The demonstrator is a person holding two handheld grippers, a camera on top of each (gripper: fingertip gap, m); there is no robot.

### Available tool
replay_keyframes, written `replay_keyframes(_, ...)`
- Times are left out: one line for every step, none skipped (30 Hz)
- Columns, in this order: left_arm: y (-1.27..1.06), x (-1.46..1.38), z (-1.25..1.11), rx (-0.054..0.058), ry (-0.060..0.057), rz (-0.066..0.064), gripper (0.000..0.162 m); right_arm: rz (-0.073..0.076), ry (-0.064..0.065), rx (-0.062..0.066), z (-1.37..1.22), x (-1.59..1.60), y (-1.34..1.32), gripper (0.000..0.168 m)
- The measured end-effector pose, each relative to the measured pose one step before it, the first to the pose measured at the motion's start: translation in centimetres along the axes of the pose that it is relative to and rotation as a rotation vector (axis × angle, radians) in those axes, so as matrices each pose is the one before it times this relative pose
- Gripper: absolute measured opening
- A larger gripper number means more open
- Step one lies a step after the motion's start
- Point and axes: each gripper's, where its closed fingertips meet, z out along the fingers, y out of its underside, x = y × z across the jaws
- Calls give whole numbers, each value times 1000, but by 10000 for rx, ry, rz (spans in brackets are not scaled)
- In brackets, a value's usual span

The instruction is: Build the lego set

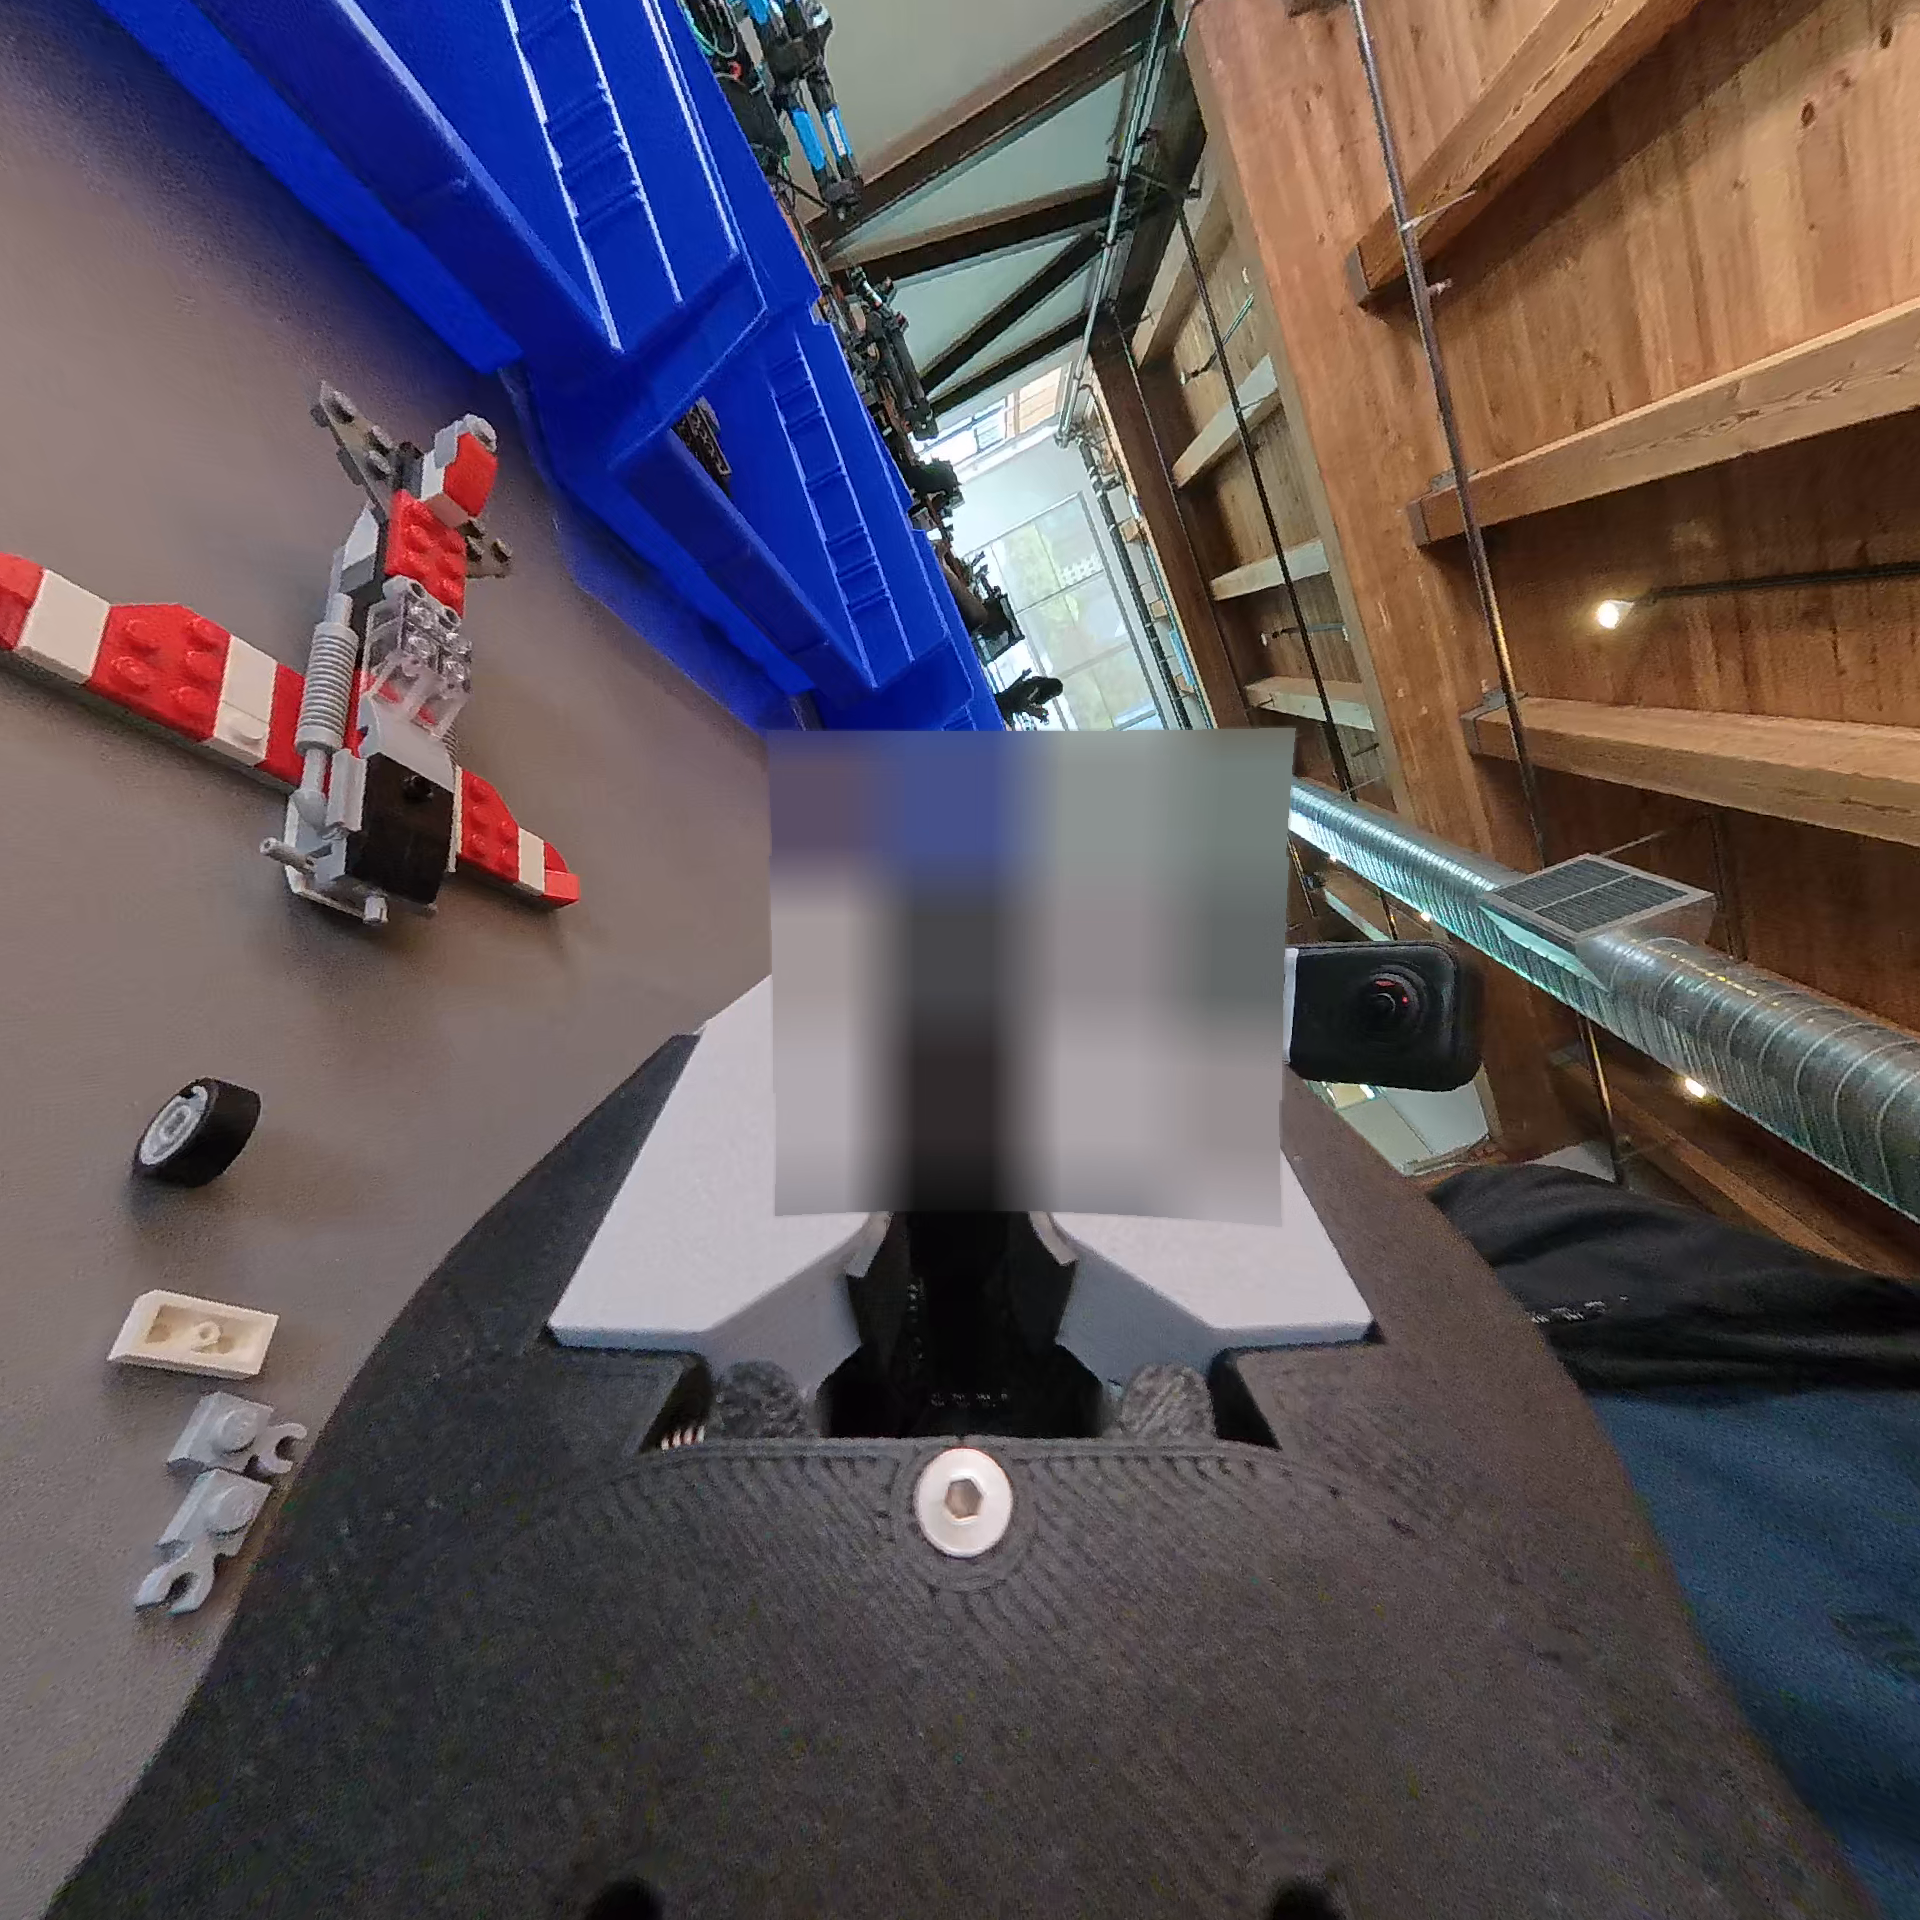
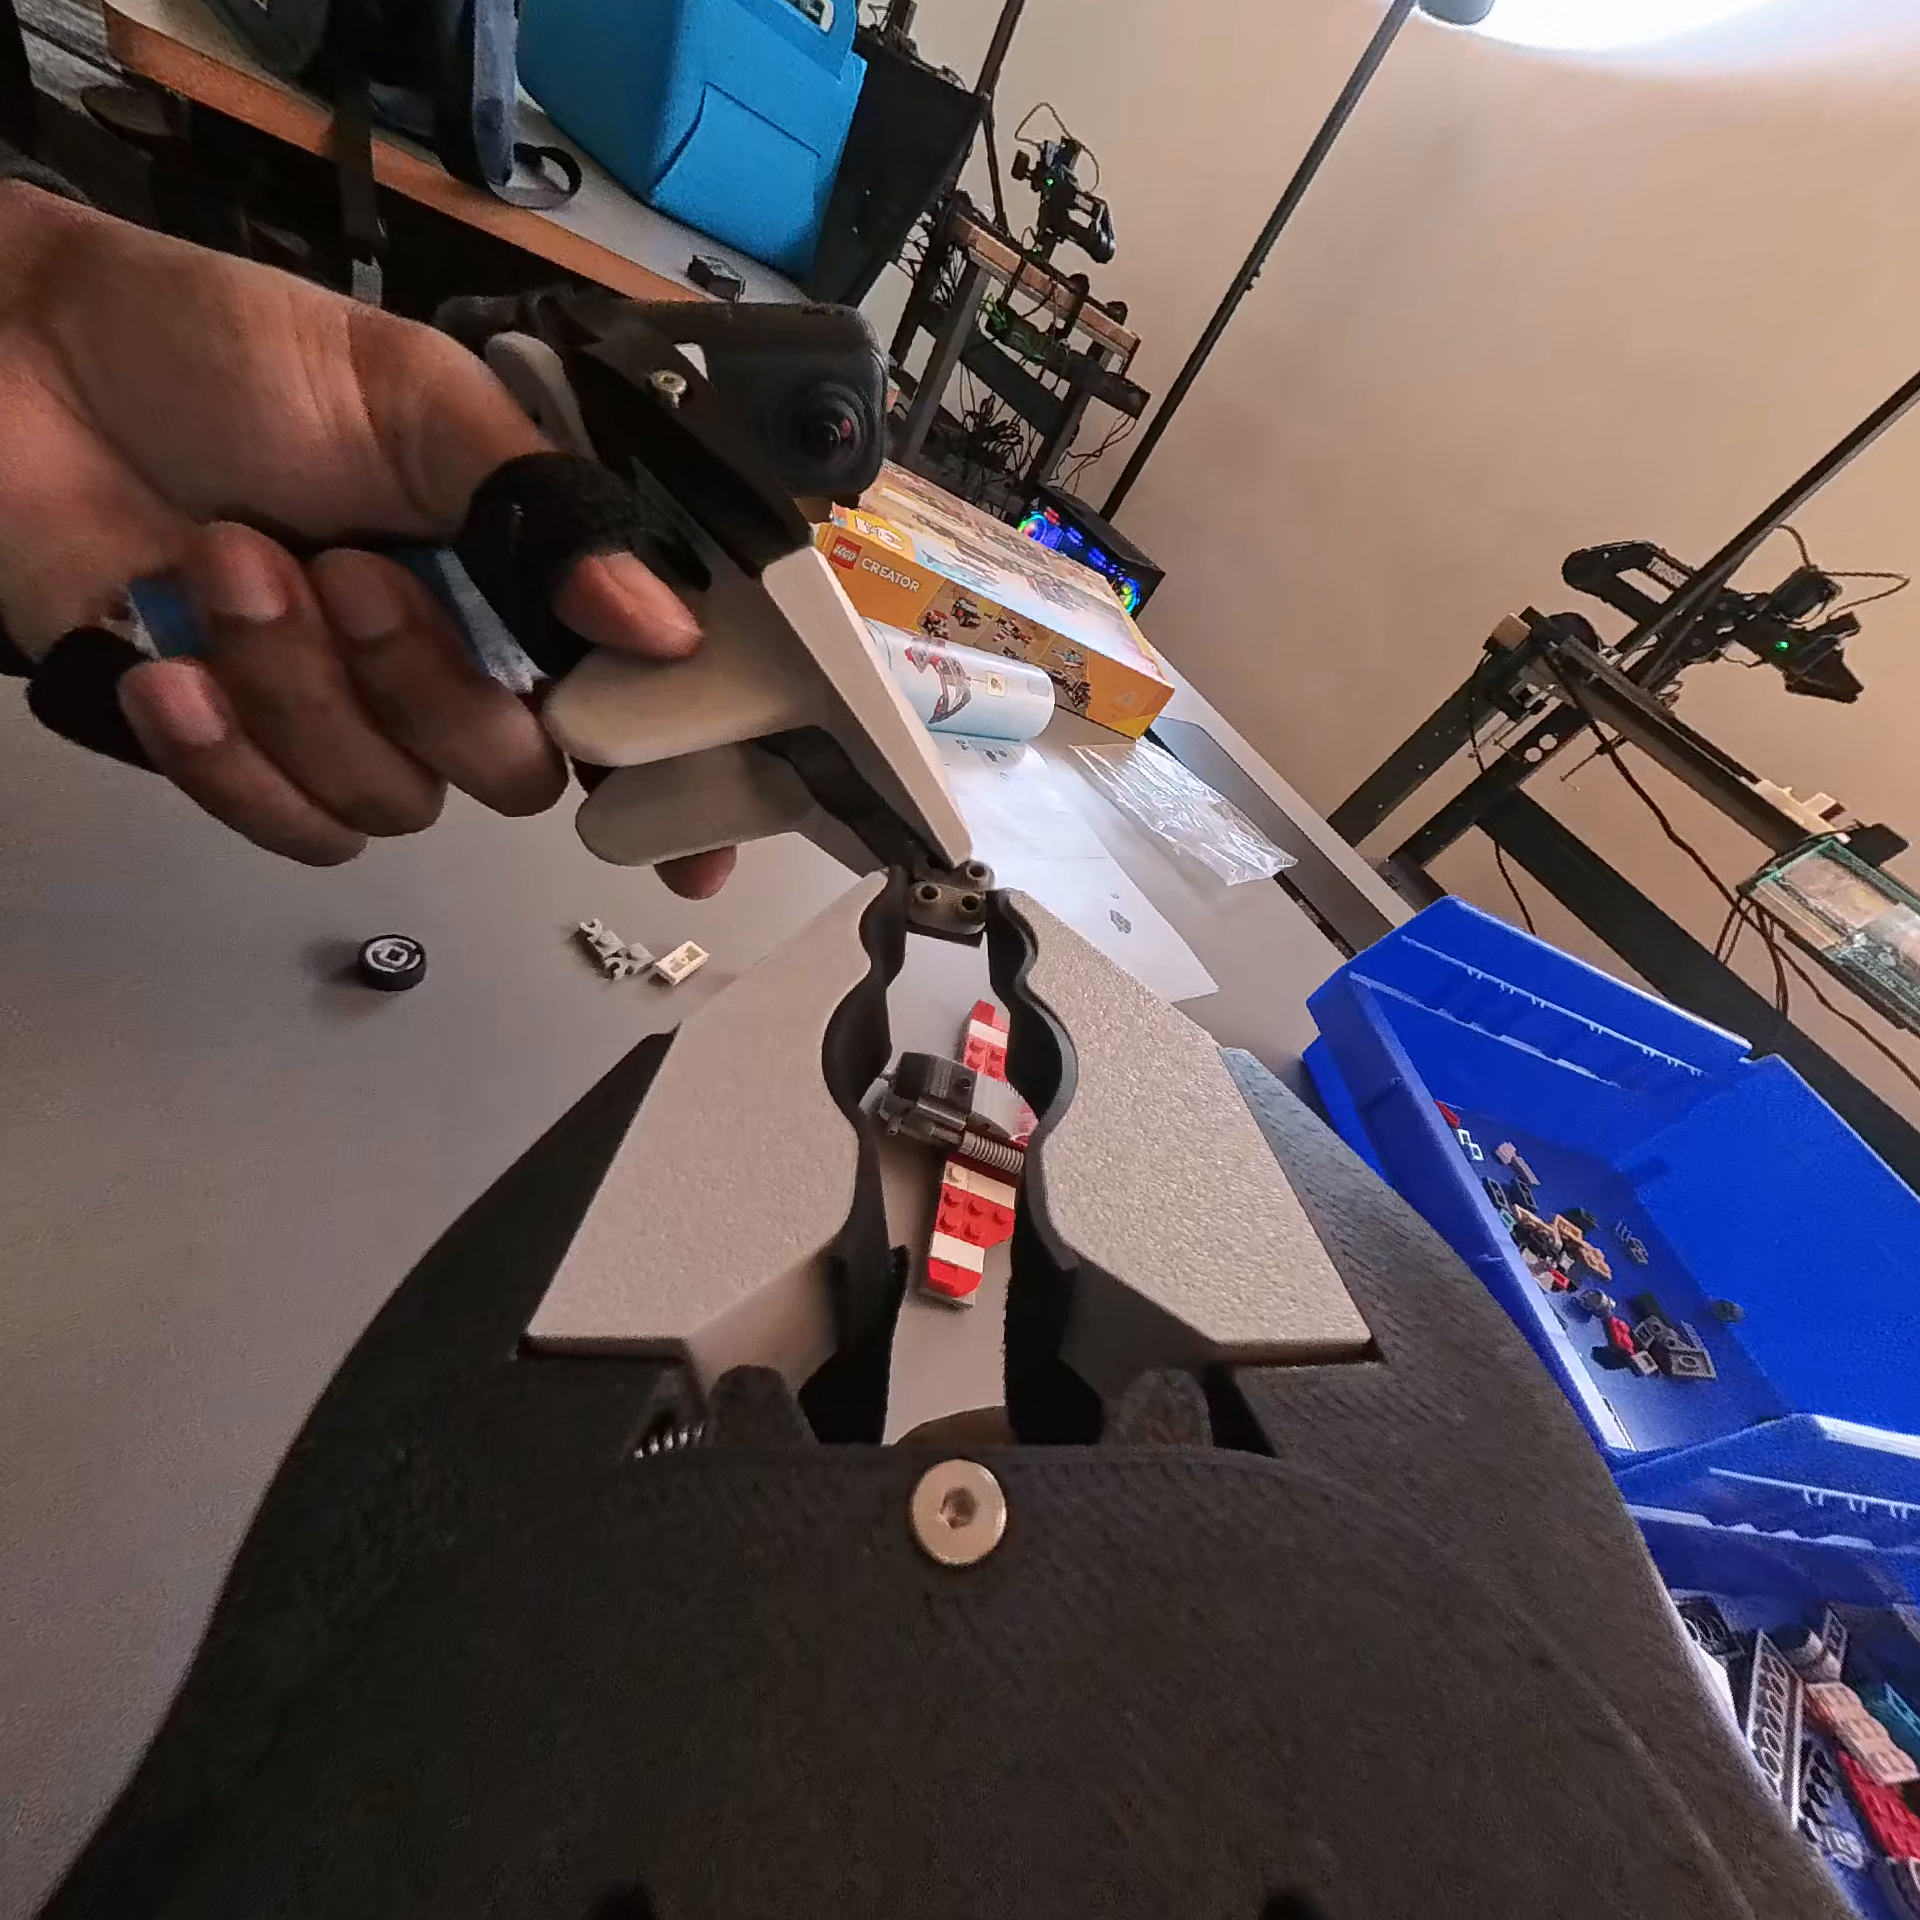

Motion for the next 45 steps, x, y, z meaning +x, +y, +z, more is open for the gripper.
replay_keyframes(-56, -63, 13, 49, -45, 57, 9, -9, 37, -32, 36, 26, 40, 15)
replay_keyframes(-49, -80, 5, 37, -83, 94, 9, -26, 52, -34, 39, 29, 26, 15)
replay_keyframes(-49, -137, 6, 27, -141, 131, 9, -52, 63, -65, 55, 18, 73, 15)
replay_keyframes(-44, -111, 15, 22, -167, 200, 8, -85, 83, -69, 59, 28, 76, 15)
replay_keyframes(-39, -72, 20, 12, -171, 267, 9, -54, 78, -51, 42, 32, 50, 15)
replay_keyframes(-44, -49, 19, -5, -183, 292, 9, 55, 34, -35, 44, 44, 34, 15)
replay_keyframes(-41, -42, -6, -18, -169, 288, 9, 169, -10, -11, 42, 27, 26, 14)
replay_keyframes(-30, -11, -8, -22, -124, 244, 9, 218, -36, 32, 23, 27, -26, 14)
replay_keyframes(-24, 11, -22, -23, -74, 182, 9, 277, -76, 57, 15, 10, -34, 15)
replay_keyframes(-4, -6, -29, -28, -43, 159, 9, 396, -135, 79, 8, 9, -42, 14)
replay_keyframes(4, 8, -26, -29, -22, 136, 8, 489, -174, 96, 8, 3, -41, 14)
replay_keyframes(15, 31, -18, -34, 1, 120, 8, 474, -173, 137, -33, 15, -88, 14)
replay_keyframes(30, 39, -11, -49, -4, 132, 9, 495, -198, 135, -44, 16, -80, 15)
replay_keyframes(52, 36, 3, -62, -25, 158, 9, 518, -219, 118, -56, 11, -74, 15)
replay_keyframes(42, 55, -4, -65, -31, 163, 8, 492, -214, 131, -62, 9, -81, 15)
replay_keyframes(52, 45, 15, -64, -42, 155, 9, 451, -196, 105, -51, -1, -61, 15)
replay_keyframes(82, 28, 8, -73, -48, 155, 8, 393, -169, 80, -56, 6, -40, 14)
replay_keyframes(122, 71, 31, -84, -13, 146, 7, 365, -140, 97, -61, 24, -75, 14)
replay_keyframes(110, 22, 60, -54, -32, 109, 3, 381, -99, 143, -91, 102, -171, 12)
replay_keyframes(-38, -144, 28, 48, -112, 21, 0, 410, -279, 151, -117, -131, -200, 12)
replay_keyframes(-184, -113, -59, 122, -10, -90, 0, 402, -194, 180, -134, -29, -251, 12)
replay_keyframes(-277, -40, -105, 190, 70, -203, 0, 81, 84, -170, 25, 218, 264, 12)
replay_keyframes(-87, -194, -35, 72, -29, -185, 0, -278, 208, -253, 108, 232, 435, 12)
replay_keyframes(232, -237, 89, -119, -83, -37, 0, -145, 146, -96, 90, 100, 204, 12)
replay_keyframes(165, -138, 119, -74, -37, -126, 1, -11, 101, 4, 64, 91, 92, 12)
replay_keyframes(-77, -41, 47, 83, 26, -220, 1, -22, 98, 90, -2, 128, -17, 12)
replay_keyframes(-167, 15, -2, 130, 80, -284, 2, -106, 82, 84, -9, 99, -36, 12)
replay_keyframes(-133, 59, -32, 112, 131, -315, 2, -191, 122, 35, -31, 122, 2, 13)
replay_keyframes(-68, 83, -36, 74, 179, -344, 2, -272, 159, 77, -55, 112, -84, 13)
replay_keyframes(11, 128, -19, 34, 232, -393, 5, -335, 78, 144, -88, -64, -192, 13)
replay_keyframes(28, 154, 8, 29, 269, -446, 11, -300, 148, 132, -76, 41, -193, 14)
replay_keyframes(-1, 148, 45, 67, 279, -450, 16, -244, 156, 74, -61, 85, -111, 14)
replay_keyframes(-61, 161, 45, 111, 282, -418, 20, -226, 40, 99, -53, -67, -161, 14)
replay_keyframes(-36, 153, 68, 98, 259, -382, 24, -189, 23, 150, -77, -90, -234, 14)
replay_keyframes(60, 175, 76, 24, 249, -317, 26, -137, 72, 101, -64, 9, -175, 14)
replay_keyframes(167, 166, 99, -52, 217, -244, 30, -129, 25, 69, -59, -45, -141, 14)
replay_keyframes(184, 112, 94, -83, 151, -170, 33, -130, -18, 65, -48, -105, -119, 13)
replay_keyframes(151, 78, 90, -56, 98, -89, 38, -101, 28, 9, -18, -15, -45, 13)
replay_keyframes(50, 17, 63, -6, 40, -61, 45, -88, 17, -27, -9, -18, 19, 14)
replay_keyframes(-9, -16, 51, 31, 12, -50, 43, -70, -22, -25, 21, -72, 28, 14)
replay_keyframes(-23, 58, 29, 36, 48, -21, 42, -47, -9, -7, 11, -50, 6, 14)
replay_keyframes(-36, 121, 10, 38, 95, -18, 41, -41, 30, 7, -8, 13, -11, 14)
replay_keyframes(-136, 117, -25, 105, 80, -53, 40, -34, 30, 7, -8, 10, -21, 14)
replay_keyframes(-262, 106, -91, 186, 76, -49, 39, -16, 9, 16, -24, 5, -37, 14)
replay_keyframes(-286, 102, -122, 206, 83, -42, 28, -9, 16, 23, -33, 25, -54, 14)
